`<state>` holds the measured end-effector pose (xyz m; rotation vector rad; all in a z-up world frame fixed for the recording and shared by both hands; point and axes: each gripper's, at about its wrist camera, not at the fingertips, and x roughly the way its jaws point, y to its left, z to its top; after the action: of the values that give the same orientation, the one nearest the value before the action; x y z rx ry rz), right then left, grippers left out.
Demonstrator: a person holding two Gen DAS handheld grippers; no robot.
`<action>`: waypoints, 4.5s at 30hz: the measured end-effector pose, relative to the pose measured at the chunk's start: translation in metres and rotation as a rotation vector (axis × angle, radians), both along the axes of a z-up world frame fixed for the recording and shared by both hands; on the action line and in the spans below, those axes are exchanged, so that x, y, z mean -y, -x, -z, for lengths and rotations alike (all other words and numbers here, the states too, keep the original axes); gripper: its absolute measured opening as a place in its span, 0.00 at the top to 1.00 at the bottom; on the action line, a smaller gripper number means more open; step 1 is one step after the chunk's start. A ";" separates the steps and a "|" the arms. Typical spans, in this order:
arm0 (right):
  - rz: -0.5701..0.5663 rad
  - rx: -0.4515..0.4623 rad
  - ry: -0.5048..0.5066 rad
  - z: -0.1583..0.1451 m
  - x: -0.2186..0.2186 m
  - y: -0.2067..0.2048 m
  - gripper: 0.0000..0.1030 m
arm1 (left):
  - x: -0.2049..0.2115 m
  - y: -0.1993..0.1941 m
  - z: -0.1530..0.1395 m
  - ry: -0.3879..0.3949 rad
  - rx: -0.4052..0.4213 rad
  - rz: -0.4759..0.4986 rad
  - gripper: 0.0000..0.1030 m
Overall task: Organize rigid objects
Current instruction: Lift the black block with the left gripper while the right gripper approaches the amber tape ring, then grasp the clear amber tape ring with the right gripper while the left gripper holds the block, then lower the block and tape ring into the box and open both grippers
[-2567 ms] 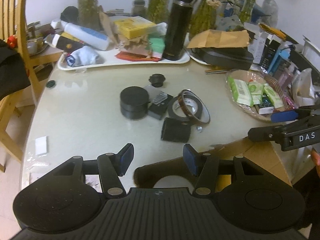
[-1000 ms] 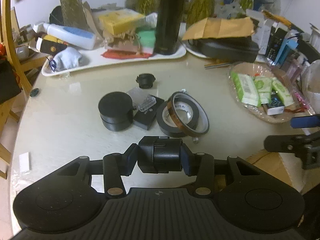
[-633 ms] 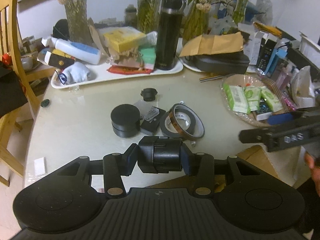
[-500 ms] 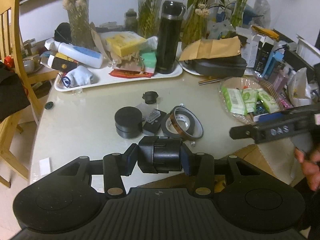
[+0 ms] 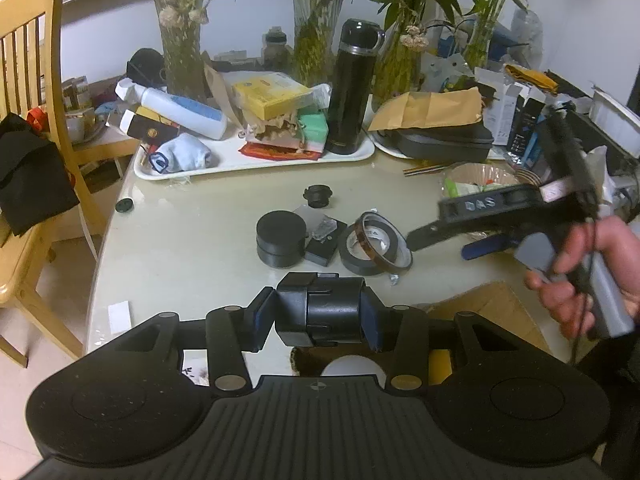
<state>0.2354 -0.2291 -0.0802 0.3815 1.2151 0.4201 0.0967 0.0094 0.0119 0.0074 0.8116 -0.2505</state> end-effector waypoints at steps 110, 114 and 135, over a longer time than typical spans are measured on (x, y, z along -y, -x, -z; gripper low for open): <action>-0.187 0.266 0.109 -0.070 0.019 0.126 0.11 | 0.015 0.084 0.022 0.013 -0.088 -0.022 0.47; -0.223 0.266 0.112 -0.069 0.014 0.131 0.11 | 0.008 0.089 0.021 0.015 -0.065 -0.040 0.47; -0.175 0.222 0.178 -0.060 0.016 0.125 0.00 | 0.001 0.102 0.023 -0.035 0.010 -0.055 0.27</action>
<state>0.1103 -0.2447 -0.0200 0.0731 1.0619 0.4871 -0.0052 0.0086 -0.0110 0.0192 0.8053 -0.1837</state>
